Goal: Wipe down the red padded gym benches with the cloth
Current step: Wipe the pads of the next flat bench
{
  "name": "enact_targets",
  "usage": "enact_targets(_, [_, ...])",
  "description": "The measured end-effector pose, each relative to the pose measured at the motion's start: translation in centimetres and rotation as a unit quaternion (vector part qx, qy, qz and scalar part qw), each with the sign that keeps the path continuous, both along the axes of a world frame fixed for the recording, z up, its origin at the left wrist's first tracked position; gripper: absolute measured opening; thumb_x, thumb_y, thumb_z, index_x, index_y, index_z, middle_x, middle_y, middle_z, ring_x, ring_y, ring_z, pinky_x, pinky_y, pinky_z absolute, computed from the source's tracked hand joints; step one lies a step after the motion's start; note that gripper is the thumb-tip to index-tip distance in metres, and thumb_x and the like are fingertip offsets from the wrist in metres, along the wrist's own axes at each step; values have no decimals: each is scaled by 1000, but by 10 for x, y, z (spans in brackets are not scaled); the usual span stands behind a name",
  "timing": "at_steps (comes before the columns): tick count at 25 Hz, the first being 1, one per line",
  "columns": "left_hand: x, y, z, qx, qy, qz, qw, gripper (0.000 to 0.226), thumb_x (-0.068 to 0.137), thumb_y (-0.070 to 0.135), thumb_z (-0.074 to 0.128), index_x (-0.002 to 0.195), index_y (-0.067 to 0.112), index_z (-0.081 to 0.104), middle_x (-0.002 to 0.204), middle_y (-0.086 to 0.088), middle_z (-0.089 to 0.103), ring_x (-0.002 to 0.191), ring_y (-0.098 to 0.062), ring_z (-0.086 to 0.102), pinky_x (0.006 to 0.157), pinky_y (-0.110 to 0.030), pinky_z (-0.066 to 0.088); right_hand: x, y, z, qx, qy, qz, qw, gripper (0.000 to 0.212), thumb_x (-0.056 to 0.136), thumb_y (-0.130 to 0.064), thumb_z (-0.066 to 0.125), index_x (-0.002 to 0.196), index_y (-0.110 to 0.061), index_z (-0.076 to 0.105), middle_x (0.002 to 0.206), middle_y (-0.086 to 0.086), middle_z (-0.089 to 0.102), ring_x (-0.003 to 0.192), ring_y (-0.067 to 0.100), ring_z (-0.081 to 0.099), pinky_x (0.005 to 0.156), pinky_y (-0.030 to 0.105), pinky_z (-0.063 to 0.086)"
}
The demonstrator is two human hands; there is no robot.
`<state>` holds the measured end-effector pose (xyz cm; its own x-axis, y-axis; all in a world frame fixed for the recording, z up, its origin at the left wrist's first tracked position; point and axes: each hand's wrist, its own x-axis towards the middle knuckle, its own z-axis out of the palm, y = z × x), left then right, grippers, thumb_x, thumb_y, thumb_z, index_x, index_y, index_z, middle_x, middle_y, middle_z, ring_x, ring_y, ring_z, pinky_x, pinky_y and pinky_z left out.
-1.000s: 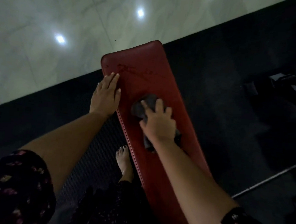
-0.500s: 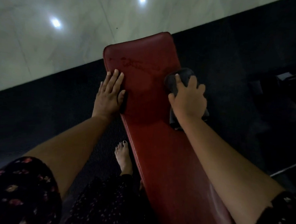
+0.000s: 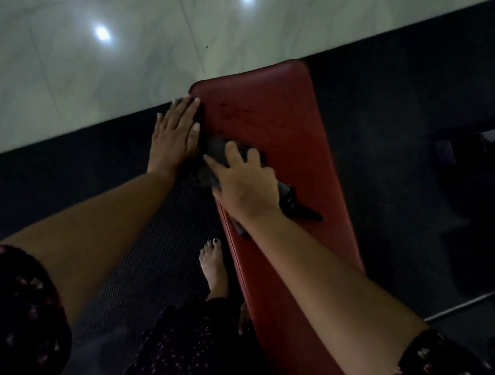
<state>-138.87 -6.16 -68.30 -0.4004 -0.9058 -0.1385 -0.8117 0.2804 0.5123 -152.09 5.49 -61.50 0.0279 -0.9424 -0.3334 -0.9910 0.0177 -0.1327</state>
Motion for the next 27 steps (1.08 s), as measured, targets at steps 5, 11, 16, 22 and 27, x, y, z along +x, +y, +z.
enact_targets(5, [-48, 80, 13, 36, 93, 174, 980, 64, 100, 44, 21, 155, 11, 21, 163, -8, 15, 151, -25, 9, 119, -40, -2, -74, -4, 2, -21, 30, -228, 973, 61, 92, -46, 55, 148, -46, 30, 152, 8, 26, 120, 35, 38, 82, 42, 48])
enact_targets(11, [-74, 145, 2, -70, -61, -35, 995, 61, 100, 45, 30, 154, 19, 24, 162, 2, 23, 150, -15, 6, 122, -41, -7, -148, -36, -2, 16, 17, -301, 953, 56, 96, -40, 49, 149, -42, 30, 151, 9, 27, 125, 40, 36, 92, 48, 43])
enact_targets(16, [-76, 143, 3, -73, -40, -26, 996, 60, 96, 40, 38, 152, 17, 34, 158, 0, 33, 149, -20, 18, 123, -40, 5, -150, -69, 6, -4, 77, -26, 997, 58, 95, -40, 52, 148, -43, 31, 151, 8, 29, 121, 41, 36, 74, 43, 45])
enact_targets(22, [-77, 141, 5, -73, -34, -21, 997, 60, 90, 36, 41, 146, 16, 45, 153, -3, 42, 145, -21, 25, 121, -40, 8, -88, -105, 16, 10, 100, 290, 952, 56, 94, -46, 51, 147, -49, 30, 154, 4, 31, 123, 35, 40, 71, 39, 42])
enact_targets(27, [-77, 138, 5, -84, -47, -18, 995, 55, 86, 37, 43, 130, 8, 62, 138, -11, 57, 138, -24, 32, 119, -40, 8, -28, -129, 13, 16, 73, 361, 930, 50, 94, -46, 53, 143, -46, 40, 152, -3, 30, 129, 30, 35, 70, 40, 38])
